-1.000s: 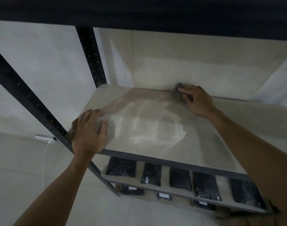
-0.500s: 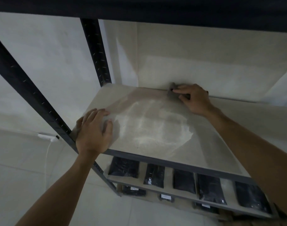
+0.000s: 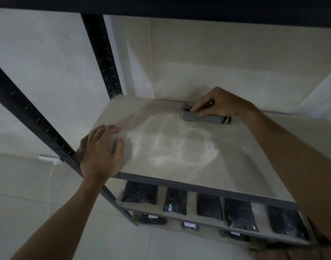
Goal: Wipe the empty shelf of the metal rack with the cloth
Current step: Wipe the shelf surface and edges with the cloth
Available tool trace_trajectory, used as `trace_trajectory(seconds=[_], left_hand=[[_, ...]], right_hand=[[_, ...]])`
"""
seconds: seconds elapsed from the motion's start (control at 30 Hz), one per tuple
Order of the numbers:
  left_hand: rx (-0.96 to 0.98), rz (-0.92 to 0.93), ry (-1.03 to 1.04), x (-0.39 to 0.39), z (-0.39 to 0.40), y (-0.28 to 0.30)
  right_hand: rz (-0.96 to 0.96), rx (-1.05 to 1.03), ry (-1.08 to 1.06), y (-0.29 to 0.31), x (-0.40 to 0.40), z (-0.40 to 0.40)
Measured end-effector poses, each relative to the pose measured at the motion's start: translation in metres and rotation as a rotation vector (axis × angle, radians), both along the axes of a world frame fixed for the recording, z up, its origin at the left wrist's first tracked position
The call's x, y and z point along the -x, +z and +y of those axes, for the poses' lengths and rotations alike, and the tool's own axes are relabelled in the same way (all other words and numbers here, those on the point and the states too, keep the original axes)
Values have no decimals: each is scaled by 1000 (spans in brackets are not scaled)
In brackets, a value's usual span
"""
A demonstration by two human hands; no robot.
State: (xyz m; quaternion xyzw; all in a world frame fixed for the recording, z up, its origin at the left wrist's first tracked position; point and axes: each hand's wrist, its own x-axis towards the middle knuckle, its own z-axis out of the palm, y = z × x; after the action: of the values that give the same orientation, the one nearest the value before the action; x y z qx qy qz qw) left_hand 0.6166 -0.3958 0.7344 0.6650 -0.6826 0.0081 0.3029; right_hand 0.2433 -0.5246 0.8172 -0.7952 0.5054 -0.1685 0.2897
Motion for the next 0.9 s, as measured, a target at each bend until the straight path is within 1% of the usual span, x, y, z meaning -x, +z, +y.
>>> trace_trajectory(seconds=[0.07, 0.1, 0.17, 0.23, 0.3, 0.33, 0.37, 0.4, 0.47, 0.53, 0.57, 0.6, 0.63, 0.73, 0.77, 0.83, 0.9], left_hand=[[2, 5, 1, 1, 1, 2], [4, 7, 0, 1, 2, 3], [3, 11, -4, 2, 3, 4], [-1, 14, -2, 3, 3, 6], [-10, 10, -6, 4, 4, 6], [-13, 11, -7, 4, 4, 6], [-13, 11, -6, 3, 4, 6], [-10, 10, -6, 2, 4, 6], [-5, 15, -4, 1, 5, 6], [0, 16, -2, 2, 5, 6], [2, 14, -3, 3, 5, 6], [5, 13, -6, 4, 5, 6], [9, 14, -7, 4, 5, 6], [16, 17, -9, 3, 3, 5], [17, 21, -8, 2, 4, 5], [17, 28, -10, 2, 4, 6], [19, 29, -14, 1, 4, 5]], right_hand=[[-51, 153, -149, -5, -1, 0], [-34, 237, -235, -11, -4, 2], [43, 279, -325, -21, -8, 14], [41, 237, -278, -24, -7, 28], [-22, 114, -143, -22, -5, 42], [-41, 71, -72, -20, -3, 47], [-58, 67, -45, -18, 0, 49], [-86, 95, -81, -16, 5, 49], [-103, 224, -285, -13, 24, 45], [29, 308, -455, -16, 40, 48], [103, 312, -482, -19, 44, 54], [135, 311, -469, -24, 44, 61], [115, 311, -431, -27, 39, 69], [-58, 248, -257, -36, 20, 98], [-86, 235, -215, -37, 15, 105], [-108, 282, -239, -35, 18, 105], [-50, 380, -371, -27, 32, 90]])
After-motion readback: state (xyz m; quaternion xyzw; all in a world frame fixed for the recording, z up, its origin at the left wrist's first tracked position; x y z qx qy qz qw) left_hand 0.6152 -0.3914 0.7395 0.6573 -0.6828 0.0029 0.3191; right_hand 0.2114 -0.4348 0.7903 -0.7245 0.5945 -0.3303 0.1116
